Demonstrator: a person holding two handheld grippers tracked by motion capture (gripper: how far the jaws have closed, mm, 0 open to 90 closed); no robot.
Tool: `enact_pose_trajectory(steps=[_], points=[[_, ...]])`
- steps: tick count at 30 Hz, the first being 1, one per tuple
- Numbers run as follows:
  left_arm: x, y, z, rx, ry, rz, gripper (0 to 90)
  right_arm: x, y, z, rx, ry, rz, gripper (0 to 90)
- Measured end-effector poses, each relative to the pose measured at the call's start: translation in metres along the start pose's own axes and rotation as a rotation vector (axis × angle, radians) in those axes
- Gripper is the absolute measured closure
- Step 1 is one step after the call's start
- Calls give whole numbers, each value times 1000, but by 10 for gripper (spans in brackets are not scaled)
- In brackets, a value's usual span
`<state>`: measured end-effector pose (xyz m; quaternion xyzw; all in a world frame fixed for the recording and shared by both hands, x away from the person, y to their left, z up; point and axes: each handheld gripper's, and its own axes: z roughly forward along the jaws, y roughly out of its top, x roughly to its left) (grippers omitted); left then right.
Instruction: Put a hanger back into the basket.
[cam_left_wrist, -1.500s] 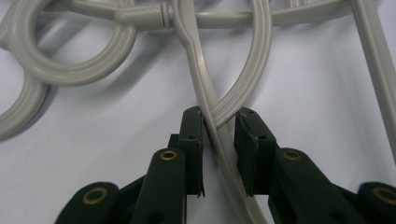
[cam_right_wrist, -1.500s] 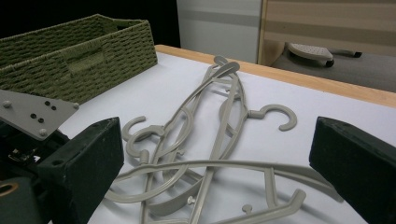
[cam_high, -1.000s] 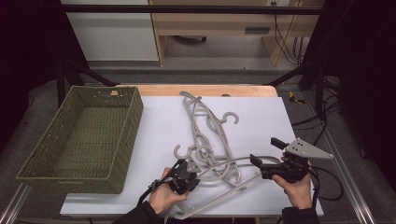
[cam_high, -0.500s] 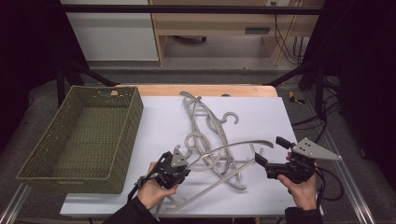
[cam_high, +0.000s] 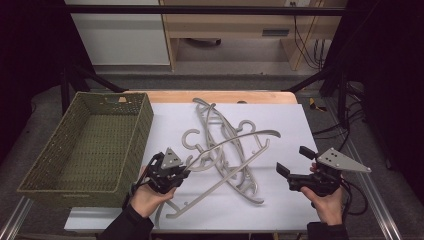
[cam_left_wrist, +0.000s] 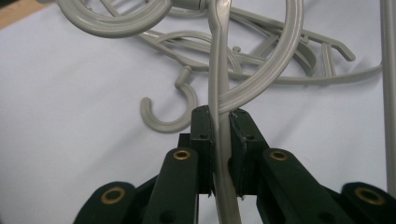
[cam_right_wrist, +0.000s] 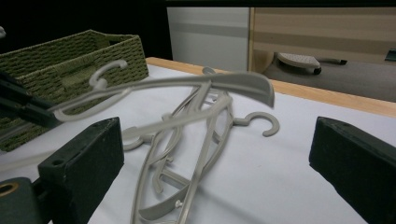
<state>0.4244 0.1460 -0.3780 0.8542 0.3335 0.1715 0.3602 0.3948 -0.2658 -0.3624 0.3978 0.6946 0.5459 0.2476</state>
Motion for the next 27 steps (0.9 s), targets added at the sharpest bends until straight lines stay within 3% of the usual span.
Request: enact_pose_trajectory(steps=[15, 24, 27], points=[[25, 7, -45, -98, 48, -37, 810, -1, -2, 2, 8, -2, 4, 31], [37, 13, -73, -148, 86, -29, 810, 1, -3, 6, 18, 1, 2, 31], [44, 16, -85, -139, 113, -9, 810, 2, -3, 7, 19, 2, 1, 31]])
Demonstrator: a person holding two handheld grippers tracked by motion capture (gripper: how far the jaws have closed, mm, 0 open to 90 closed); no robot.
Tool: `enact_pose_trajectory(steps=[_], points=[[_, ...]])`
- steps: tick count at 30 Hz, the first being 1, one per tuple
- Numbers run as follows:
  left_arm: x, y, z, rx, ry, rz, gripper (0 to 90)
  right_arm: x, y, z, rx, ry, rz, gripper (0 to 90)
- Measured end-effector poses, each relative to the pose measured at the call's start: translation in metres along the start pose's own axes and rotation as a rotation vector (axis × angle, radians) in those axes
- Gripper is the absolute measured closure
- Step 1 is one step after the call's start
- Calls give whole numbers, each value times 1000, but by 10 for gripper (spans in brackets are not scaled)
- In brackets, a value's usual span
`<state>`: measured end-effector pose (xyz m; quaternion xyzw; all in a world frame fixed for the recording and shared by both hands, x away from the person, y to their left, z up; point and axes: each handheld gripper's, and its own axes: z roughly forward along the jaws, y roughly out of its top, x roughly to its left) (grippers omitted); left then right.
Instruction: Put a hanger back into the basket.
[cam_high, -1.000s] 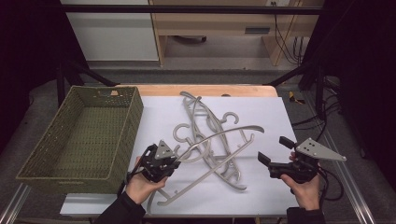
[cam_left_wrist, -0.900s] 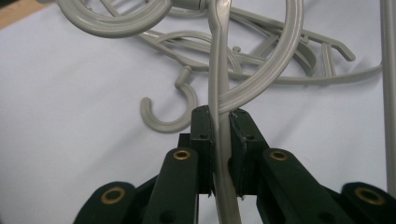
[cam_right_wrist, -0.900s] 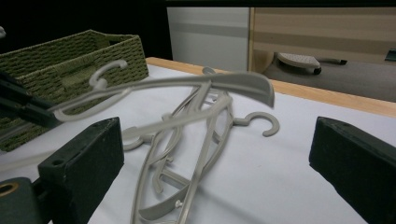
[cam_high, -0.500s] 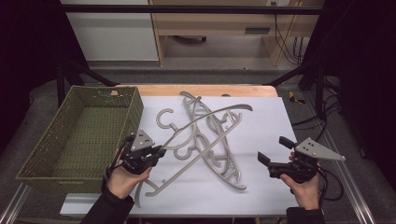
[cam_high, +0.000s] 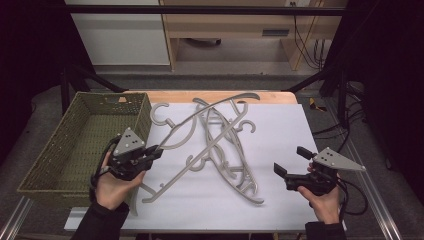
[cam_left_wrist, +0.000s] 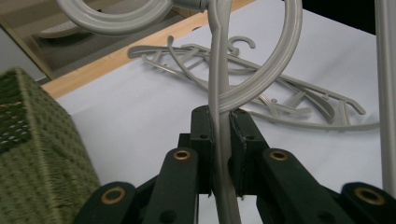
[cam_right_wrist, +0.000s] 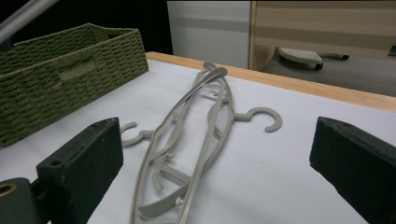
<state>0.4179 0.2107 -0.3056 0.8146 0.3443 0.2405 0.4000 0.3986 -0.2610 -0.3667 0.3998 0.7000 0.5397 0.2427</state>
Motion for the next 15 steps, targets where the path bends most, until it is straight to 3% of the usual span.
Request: enact_pose_trajectory(steps=[3, 8, 15], points=[[5, 5, -7, -4, 21, 4, 810, 0, 0, 1, 3, -1, 1, 30], [24, 19, -21, 5, 64, 27, 810, 0, 0, 1, 3, -2, -2, 30], [50, 28, -29, 22, 102, 45, 810, 0, 0, 1, 3, 0, 1, 30]])
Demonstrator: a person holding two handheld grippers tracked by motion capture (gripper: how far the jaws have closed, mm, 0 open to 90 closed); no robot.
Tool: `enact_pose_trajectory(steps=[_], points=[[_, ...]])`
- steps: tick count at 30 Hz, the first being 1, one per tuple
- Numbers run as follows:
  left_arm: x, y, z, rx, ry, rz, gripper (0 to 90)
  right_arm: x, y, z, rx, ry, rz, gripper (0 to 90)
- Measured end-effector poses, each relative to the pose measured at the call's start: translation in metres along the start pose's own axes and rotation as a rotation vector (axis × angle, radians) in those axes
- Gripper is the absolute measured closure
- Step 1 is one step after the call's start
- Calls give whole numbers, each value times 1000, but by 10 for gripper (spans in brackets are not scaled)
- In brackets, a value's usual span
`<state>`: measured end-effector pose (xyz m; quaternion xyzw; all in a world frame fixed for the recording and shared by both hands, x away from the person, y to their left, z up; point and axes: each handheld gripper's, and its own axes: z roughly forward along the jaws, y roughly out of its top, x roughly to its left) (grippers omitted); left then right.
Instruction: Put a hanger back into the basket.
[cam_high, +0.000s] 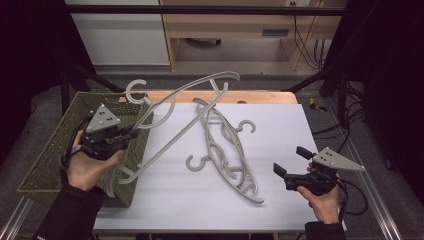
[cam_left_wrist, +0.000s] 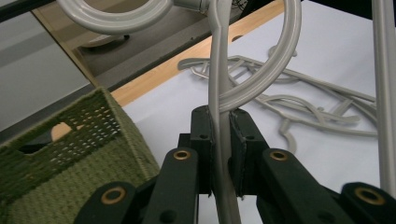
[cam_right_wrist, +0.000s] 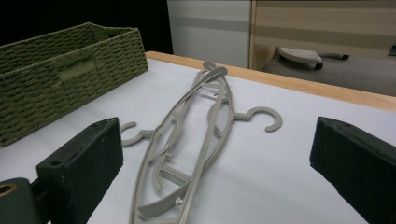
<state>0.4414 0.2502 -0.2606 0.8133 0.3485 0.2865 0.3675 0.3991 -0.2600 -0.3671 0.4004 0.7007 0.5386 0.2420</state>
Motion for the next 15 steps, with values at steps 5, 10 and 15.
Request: enact_pose_trajectory(steps=[5, 10, 15], points=[[20, 1, 2, 14, 18, -9, 810, 0, 0, 0, 1, 1, -3, 30], [37, -2, 6, 22, 39, -27, 810, 0, 0, 1, 2, 0, -6, 30], [55, -4, 7, 39, 85, -34, 810, 0, 0, 1, 1, -1, -6, 30]])
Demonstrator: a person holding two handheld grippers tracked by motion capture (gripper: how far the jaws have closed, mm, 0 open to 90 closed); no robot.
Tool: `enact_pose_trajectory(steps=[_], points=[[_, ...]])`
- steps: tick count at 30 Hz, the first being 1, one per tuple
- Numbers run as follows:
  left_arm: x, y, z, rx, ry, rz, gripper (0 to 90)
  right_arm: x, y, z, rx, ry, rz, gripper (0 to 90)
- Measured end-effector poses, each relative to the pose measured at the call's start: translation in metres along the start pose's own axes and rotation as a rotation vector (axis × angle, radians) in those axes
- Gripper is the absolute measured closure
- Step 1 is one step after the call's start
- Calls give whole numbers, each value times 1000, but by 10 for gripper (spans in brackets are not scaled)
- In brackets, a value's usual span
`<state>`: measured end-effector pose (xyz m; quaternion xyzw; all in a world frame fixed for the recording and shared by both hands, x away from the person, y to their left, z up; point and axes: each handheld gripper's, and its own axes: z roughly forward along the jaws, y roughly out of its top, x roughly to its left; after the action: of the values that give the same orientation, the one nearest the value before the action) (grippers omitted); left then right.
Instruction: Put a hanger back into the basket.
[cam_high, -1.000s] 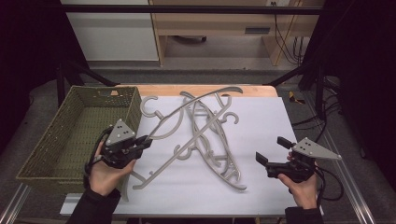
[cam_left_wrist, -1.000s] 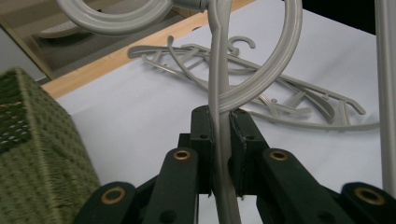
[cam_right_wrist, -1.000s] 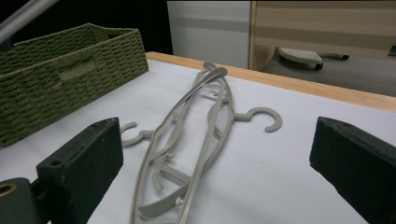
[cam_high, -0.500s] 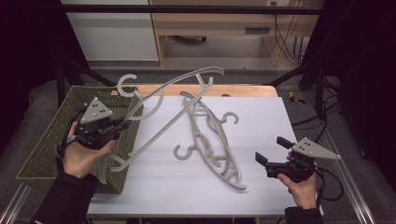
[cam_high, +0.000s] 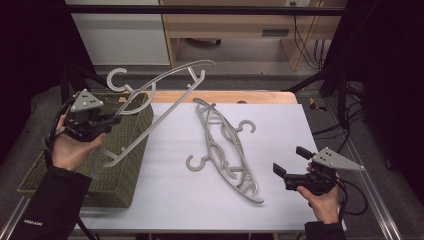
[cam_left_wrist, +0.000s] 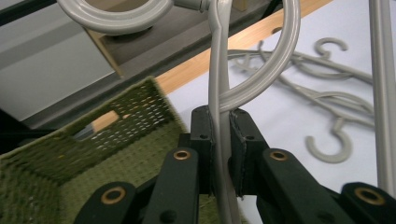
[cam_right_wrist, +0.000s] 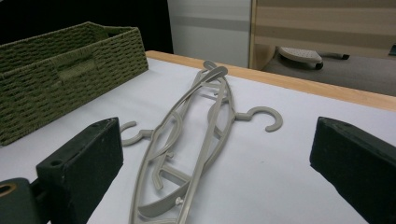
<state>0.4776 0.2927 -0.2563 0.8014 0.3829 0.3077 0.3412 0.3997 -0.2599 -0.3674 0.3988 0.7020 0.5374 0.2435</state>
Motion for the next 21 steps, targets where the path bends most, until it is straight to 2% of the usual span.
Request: enact_pose_trajectory(steps=[3, 7, 15, 21], points=[[10, -3, 2, -4, 33, 2, 810, 0, 0, 0, 2, 0, -1, 30], [23, -12, 3, 23, 68, -4, 810, 0, 0, 1, 1, -1, 2, 29], [46, -39, 9, 50, 106, -53, 810, 1, 0, 2, 4, 2, 4, 30], [55, -53, 10, 79, 130, -55, 810, 1, -1, 2, 5, -1, 2, 29]])
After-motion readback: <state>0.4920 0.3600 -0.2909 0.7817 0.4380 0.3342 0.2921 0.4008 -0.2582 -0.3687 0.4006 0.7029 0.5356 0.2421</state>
